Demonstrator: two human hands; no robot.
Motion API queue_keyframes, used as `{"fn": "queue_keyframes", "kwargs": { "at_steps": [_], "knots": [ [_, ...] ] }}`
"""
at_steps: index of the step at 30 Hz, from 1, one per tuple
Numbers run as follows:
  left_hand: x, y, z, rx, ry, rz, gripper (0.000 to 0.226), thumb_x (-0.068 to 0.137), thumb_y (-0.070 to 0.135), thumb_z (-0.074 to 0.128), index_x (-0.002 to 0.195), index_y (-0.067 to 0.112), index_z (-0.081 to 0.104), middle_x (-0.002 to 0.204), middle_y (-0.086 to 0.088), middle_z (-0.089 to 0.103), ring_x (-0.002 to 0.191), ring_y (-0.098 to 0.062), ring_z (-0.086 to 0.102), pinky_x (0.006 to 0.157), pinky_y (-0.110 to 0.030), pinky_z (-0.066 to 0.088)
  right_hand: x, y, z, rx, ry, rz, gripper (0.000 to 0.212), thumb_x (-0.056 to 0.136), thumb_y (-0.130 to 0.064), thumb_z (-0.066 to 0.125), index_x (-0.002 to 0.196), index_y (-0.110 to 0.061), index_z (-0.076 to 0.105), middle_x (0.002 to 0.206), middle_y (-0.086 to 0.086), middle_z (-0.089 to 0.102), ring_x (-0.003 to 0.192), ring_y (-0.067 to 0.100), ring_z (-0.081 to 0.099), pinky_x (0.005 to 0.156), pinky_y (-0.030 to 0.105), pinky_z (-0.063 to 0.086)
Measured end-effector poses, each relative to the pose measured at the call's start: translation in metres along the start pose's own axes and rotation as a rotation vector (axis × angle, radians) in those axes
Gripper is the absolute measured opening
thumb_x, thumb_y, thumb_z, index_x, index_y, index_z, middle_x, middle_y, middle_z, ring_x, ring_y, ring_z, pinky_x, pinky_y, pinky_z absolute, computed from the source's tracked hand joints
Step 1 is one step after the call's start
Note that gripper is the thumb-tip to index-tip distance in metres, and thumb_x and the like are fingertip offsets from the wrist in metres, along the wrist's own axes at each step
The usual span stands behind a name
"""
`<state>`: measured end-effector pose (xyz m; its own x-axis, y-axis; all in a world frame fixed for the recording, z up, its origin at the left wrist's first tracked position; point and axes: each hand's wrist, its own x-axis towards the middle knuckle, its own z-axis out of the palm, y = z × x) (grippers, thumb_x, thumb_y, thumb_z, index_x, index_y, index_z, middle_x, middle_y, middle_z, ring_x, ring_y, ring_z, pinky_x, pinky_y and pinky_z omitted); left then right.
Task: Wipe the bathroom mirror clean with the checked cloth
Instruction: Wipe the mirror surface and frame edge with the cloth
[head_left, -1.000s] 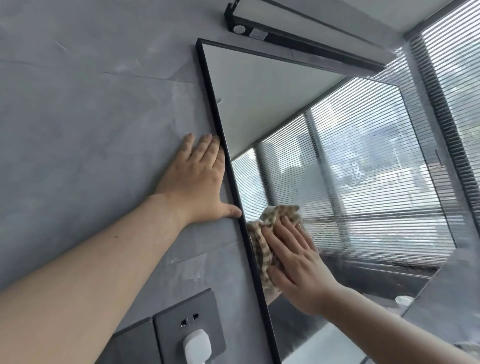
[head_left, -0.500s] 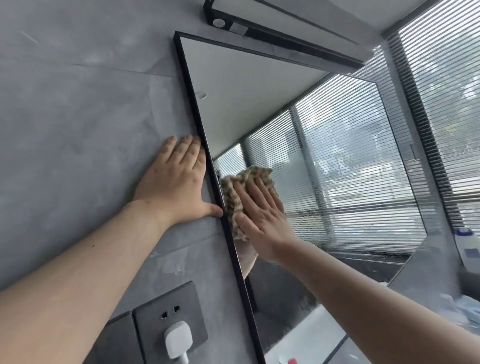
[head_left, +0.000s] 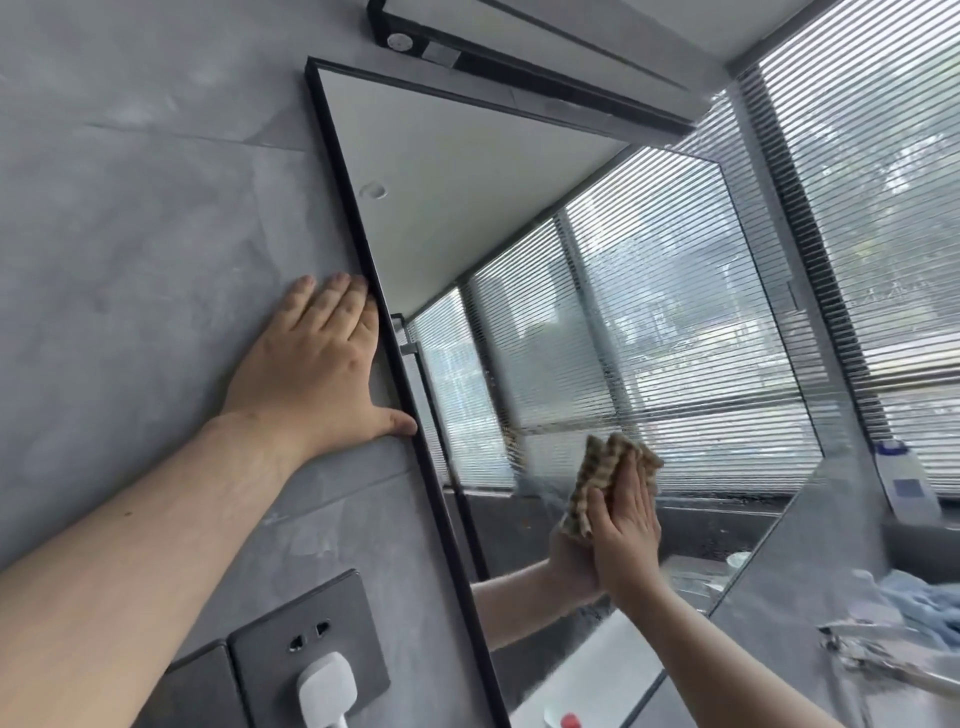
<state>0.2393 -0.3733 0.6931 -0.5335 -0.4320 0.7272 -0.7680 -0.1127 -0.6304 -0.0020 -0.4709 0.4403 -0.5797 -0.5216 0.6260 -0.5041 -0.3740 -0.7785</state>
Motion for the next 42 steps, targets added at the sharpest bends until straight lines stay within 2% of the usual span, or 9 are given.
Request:
{"fn": "queue_keyframes", "kwargs": {
  "at_steps": [3, 9, 14, 20, 23, 29, 34, 39, 42],
  "knots": [
    [-0.001, 0.000, -0.001, 0.003, -0.019, 0.001, 0.137, 0.056, 0.097, 0.029, 0.154, 0.000, 0.026, 0.164, -0.016, 0.021, 0.153, -0.028, 0.015, 0.125, -0.045, 0.002, -0.011, 0.028, -0.004, 0.014, -0.006, 0.097, 0.091, 0.076, -0.071, 0.016, 0.156, -0.028, 0.008, 0.166, -0.003, 0.009, 0.150, 0.007, 0.005, 0.123, 0.030, 0.003],
    [0.000, 0.001, -0.005, -0.008, -0.033, -0.008, 0.138, 0.056, 0.097, 0.024, 0.156, 0.001, 0.018, 0.166, -0.015, 0.014, 0.154, -0.027, 0.008, 0.125, -0.045, 0.000, 0.017, 0.006, 0.004, -0.121, 0.006, 0.013, 0.085, 0.080, -0.065, 0.002, 0.156, -0.029, 0.004, 0.166, -0.007, 0.001, 0.151, 0.006, -0.002, 0.124, 0.031, -0.002],
    [-0.001, 0.001, -0.007, -0.009, -0.030, -0.006, 0.138, 0.057, 0.097, 0.026, 0.156, 0.001, 0.018, 0.166, -0.015, 0.014, 0.154, -0.027, 0.008, 0.125, -0.045, 0.000, 0.043, -0.077, 0.019, -0.157, 0.060, -0.256, 0.063, 0.092, -0.064, 0.003, 0.151, -0.039, -0.002, 0.163, -0.011, 0.001, 0.152, 0.007, -0.004, 0.124, 0.041, 0.001],
    [0.000, 0.000, -0.002, -0.024, -0.016, -0.002, 0.138, 0.053, 0.098, 0.023, 0.148, -0.002, 0.039, 0.157, -0.018, 0.036, 0.148, -0.030, 0.028, 0.124, -0.048, 0.014, 0.038, -0.170, 0.012, -0.151, -0.104, -0.549, 0.062, 0.090, -0.059, 0.017, 0.147, -0.056, -0.007, 0.164, -0.016, -0.003, 0.145, -0.003, -0.020, 0.116, 0.025, -0.020],
    [0.001, 0.000, 0.001, -0.041, -0.012, 0.005, 0.137, 0.053, 0.097, 0.024, 0.144, -0.004, 0.046, 0.153, -0.020, 0.043, 0.145, -0.032, 0.035, 0.122, -0.049, 0.018, 0.044, -0.175, 0.010, -0.137, -0.111, -0.594, 0.065, 0.090, -0.061, 0.020, 0.152, -0.052, 0.004, 0.165, -0.015, 0.001, 0.141, -0.008, -0.019, 0.117, 0.023, -0.016],
    [0.001, -0.001, 0.005, -0.030, 0.022, -0.001, 0.137, 0.054, 0.097, 0.022, 0.144, -0.003, 0.045, 0.154, -0.020, 0.040, 0.146, -0.031, 0.033, 0.123, -0.048, 0.014, 0.076, -0.132, 0.001, -0.093, -0.091, -0.334, 0.073, 0.081, -0.072, 0.010, 0.150, -0.053, -0.005, 0.165, -0.018, 0.000, 0.150, 0.003, -0.004, 0.120, 0.028, -0.006],
    [0.001, -0.001, 0.006, -0.032, -0.008, 0.014, 0.135, 0.055, 0.096, 0.026, 0.140, -0.005, 0.049, 0.150, -0.022, 0.045, 0.143, -0.033, 0.038, 0.122, -0.049, 0.018, 0.075, -0.090, -0.008, -0.081, -0.070, -0.212, 0.085, 0.081, -0.073, 0.012, 0.157, -0.038, -0.002, 0.165, -0.015, 0.004, 0.152, 0.011, 0.005, 0.121, 0.028, 0.000],
    [0.003, 0.000, -0.008, 0.027, -0.098, -0.029, 0.145, 0.051, 0.100, 0.015, 0.157, 0.001, 0.017, 0.165, -0.014, 0.015, 0.153, -0.027, 0.011, 0.125, -0.044, 0.003, 0.072, -0.065, -0.019, -0.085, -0.091, -0.137, 0.093, 0.085, -0.067, 0.031, 0.157, -0.027, -0.011, 0.167, -0.002, 0.005, 0.152, 0.016, 0.008, 0.121, 0.029, 0.001],
    [0.012, -0.005, -0.021, 0.008, -0.086, -0.040, 0.141, 0.059, 0.099, 0.039, 0.158, 0.004, 0.005, 0.167, -0.012, 0.003, 0.152, -0.026, 0.008, 0.122, -0.039, 0.011, 0.076, -0.068, -0.015, -0.152, -0.098, -0.109, 0.093, 0.089, -0.069, 0.026, 0.156, -0.018, -0.014, 0.166, 0.002, -0.014, 0.152, 0.014, -0.012, 0.119, 0.028, -0.010]
  ]
}}
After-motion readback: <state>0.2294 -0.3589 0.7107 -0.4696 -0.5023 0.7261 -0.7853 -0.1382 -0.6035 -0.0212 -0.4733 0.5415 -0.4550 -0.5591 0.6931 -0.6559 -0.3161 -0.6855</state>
